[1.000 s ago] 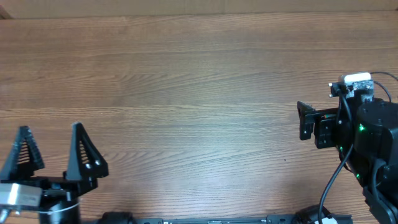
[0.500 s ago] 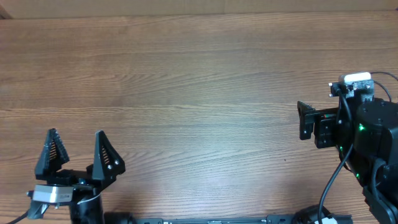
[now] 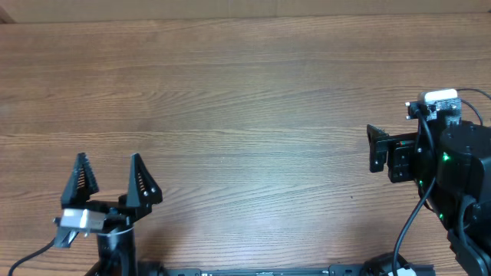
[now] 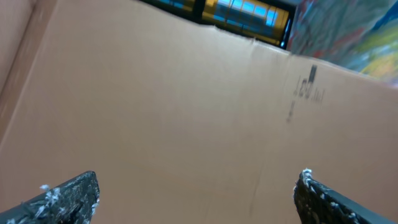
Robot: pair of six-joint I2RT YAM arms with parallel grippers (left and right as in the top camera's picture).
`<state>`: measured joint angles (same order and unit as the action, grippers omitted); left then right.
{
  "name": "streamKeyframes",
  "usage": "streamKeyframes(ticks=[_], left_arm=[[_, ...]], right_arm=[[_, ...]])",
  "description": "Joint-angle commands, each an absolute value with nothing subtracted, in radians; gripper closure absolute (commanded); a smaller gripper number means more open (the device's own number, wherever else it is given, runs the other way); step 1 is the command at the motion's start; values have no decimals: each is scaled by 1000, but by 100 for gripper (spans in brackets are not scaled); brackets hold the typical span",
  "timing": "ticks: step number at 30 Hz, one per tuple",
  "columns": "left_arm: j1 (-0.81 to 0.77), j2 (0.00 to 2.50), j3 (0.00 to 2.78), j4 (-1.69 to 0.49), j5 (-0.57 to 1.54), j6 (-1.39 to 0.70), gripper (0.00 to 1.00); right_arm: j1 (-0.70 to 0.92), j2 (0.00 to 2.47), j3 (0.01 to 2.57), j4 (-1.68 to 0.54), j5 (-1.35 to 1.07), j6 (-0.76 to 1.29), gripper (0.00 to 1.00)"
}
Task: Untangle cables
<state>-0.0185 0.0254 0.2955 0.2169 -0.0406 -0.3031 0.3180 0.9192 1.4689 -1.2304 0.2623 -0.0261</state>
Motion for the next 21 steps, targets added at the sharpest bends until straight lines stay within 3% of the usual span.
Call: streamKeyframes(ticks=[1,21], left_arm=[[-13,10,256,222,-32,-284,0],[-14,3,4,329,-108,-281,1]], right_arm=[[325,916,1474,-1226,269,-19,0],[325,916,1474,-1226,269,-19,0]])
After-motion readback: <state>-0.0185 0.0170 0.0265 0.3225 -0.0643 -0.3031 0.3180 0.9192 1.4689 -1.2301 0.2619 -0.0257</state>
